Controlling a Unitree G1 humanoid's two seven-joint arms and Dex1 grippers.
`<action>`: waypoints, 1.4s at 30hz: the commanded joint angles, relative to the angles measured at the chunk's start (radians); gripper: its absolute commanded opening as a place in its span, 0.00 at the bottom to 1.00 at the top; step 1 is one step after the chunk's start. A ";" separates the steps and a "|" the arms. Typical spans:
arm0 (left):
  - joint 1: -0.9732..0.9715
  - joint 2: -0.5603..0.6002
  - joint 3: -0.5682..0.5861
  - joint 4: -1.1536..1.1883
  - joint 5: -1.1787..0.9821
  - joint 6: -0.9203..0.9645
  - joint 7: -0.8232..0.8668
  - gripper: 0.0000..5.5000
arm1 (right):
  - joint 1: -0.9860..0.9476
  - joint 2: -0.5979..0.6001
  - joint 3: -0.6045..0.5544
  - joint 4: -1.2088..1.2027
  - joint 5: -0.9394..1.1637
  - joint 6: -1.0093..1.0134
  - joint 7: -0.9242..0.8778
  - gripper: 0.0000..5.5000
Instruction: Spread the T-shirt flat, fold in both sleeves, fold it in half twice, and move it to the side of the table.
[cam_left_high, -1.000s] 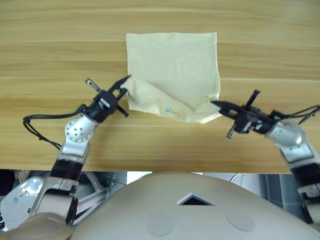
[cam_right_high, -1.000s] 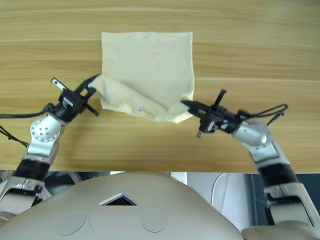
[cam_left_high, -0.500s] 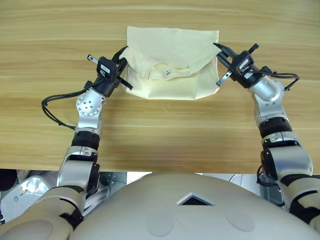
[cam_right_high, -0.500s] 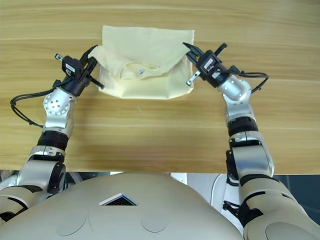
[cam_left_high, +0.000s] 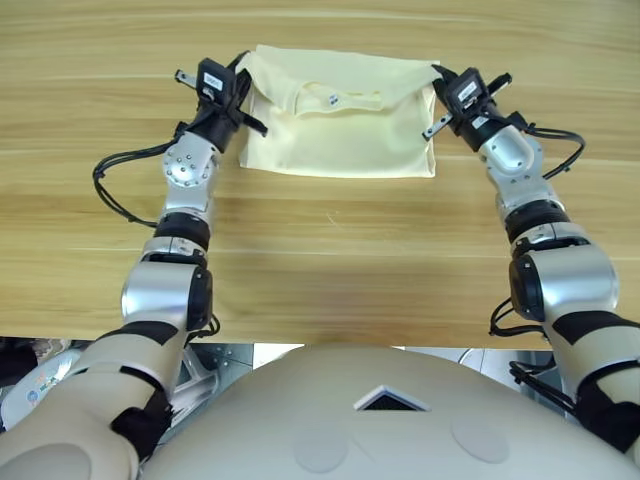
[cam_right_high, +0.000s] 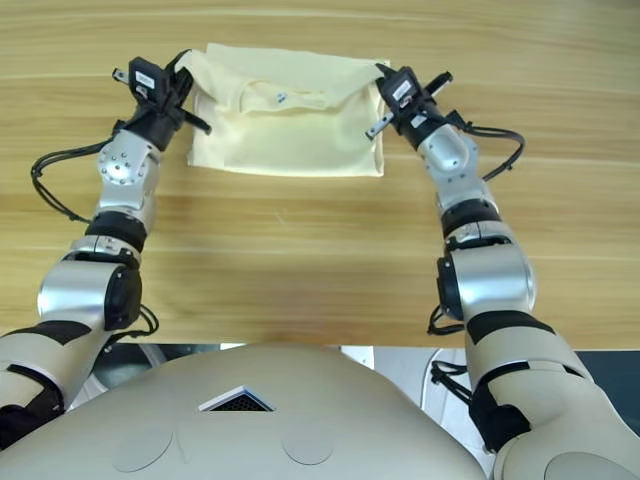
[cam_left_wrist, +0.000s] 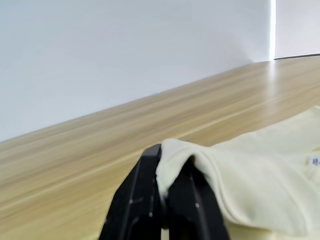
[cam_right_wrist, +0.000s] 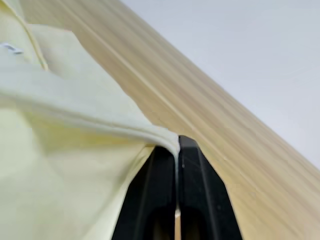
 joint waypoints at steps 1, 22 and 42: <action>-0.079 -0.019 0.001 0.104 0.040 0.049 0.041 0.00 | -0.053 0.017 -0.009 0.042 -0.031 0.056 -0.069 0.00; -0.340 0.011 0.178 0.267 0.051 0.466 0.343 0.59 | -0.279 0.138 -0.113 0.125 -0.047 0.461 -0.462 0.54; 0.093 -0.080 0.356 -0.058 -0.217 -0.032 0.060 0.71 | -0.140 0.291 0.307 0.000 -0.454 0.248 -0.500 0.54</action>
